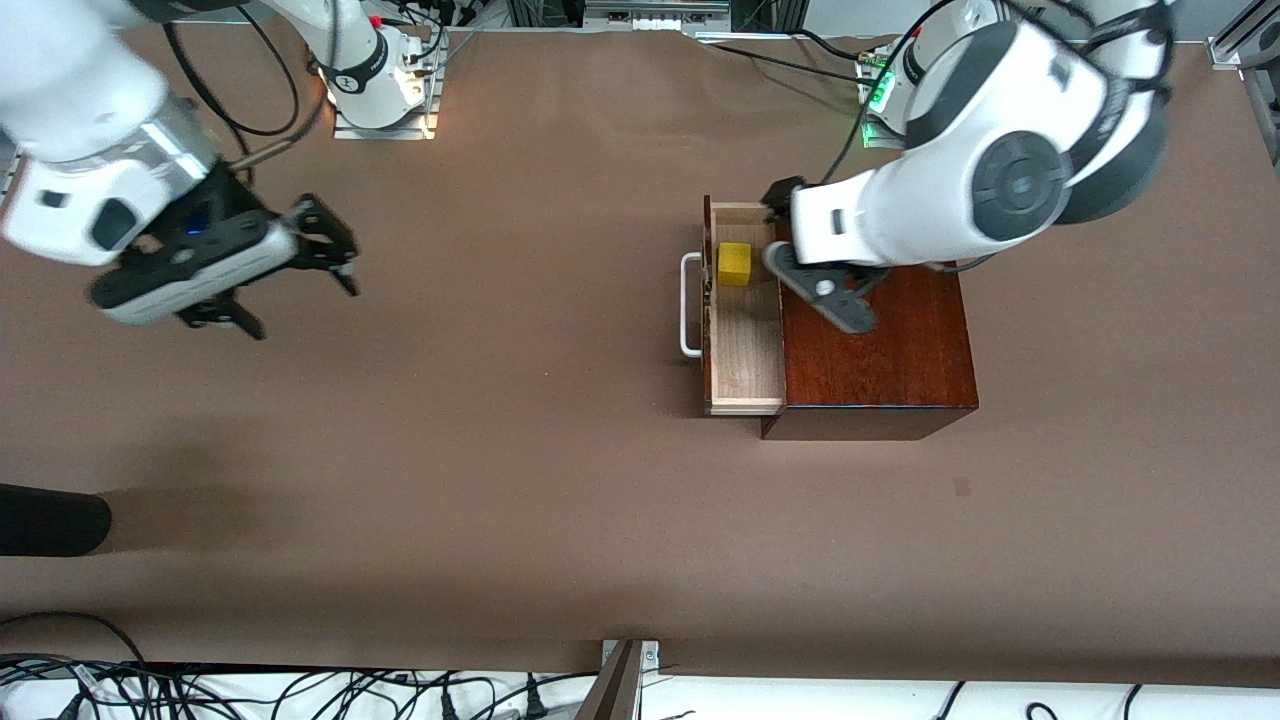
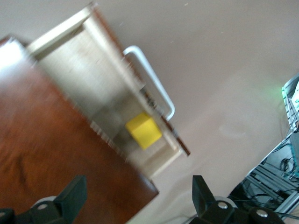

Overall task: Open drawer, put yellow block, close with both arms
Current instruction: 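Raise the right gripper away while the left gripper moves to the drawer, then push the drawer front into the box with the left gripper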

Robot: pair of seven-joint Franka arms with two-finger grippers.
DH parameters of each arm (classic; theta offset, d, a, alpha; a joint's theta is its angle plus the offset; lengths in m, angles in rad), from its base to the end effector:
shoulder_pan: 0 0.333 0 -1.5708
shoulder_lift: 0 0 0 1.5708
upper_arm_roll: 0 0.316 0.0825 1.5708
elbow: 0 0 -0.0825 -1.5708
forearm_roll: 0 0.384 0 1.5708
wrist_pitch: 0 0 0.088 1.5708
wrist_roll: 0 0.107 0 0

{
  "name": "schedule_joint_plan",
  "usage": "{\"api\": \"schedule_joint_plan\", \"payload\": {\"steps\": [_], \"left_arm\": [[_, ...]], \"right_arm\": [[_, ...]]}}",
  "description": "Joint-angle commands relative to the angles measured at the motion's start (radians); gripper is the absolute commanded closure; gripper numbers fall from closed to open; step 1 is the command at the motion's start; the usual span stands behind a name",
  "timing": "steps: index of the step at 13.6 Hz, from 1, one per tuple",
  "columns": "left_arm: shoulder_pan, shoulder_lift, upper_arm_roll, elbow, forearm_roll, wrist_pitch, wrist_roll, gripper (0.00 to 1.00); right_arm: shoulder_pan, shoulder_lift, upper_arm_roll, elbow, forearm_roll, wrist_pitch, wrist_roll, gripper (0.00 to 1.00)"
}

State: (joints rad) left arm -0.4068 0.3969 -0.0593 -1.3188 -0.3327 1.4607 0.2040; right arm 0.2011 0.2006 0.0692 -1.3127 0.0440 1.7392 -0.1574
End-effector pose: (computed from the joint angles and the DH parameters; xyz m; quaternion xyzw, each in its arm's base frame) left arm 0.5660 -0.3195 0.5005 0.9232 -0.3176 -0.1468 0.1592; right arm 0.6094 0.1676 0.6465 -0.9711 -0.2082 -0.1111 0.0351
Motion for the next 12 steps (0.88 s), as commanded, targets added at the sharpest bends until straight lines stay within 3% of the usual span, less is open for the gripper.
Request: {"api": "schedule_joint_plan", "payload": {"steps": [1, 3, 6, 9, 12], "left_arm": [[-0.090, 0.091, 0.010, 0.089, -0.016, 0.070, 0.109, 0.00], [-0.176, 0.143, 0.013, 0.086, 0.013, 0.203, 0.197, 0.00], [-0.237, 0.236, 0.012, 0.081, 0.076, 0.346, 0.384, 0.00], [-0.264, 0.316, 0.012, 0.078, 0.095, 0.452, 0.628, 0.00], [-0.270, 0.352, 0.012, 0.047, 0.098, 0.446, 0.861, 0.00]], "right_arm": [[-0.012, -0.124, -0.057, -0.178, 0.025, 0.006, 0.016, 0.00], [-0.017, -0.180, -0.115, -0.267, 0.027, -0.033, 0.018, 0.00], [-0.032, -0.185, -0.189, -0.272, 0.025, -0.092, 0.004, 0.00], [-0.121, -0.184, -0.183, -0.292, 0.020, -0.101, -0.034, 0.00], [-0.138, -0.188, -0.181, -0.303, 0.005, -0.102, -0.031, 0.00]]}}
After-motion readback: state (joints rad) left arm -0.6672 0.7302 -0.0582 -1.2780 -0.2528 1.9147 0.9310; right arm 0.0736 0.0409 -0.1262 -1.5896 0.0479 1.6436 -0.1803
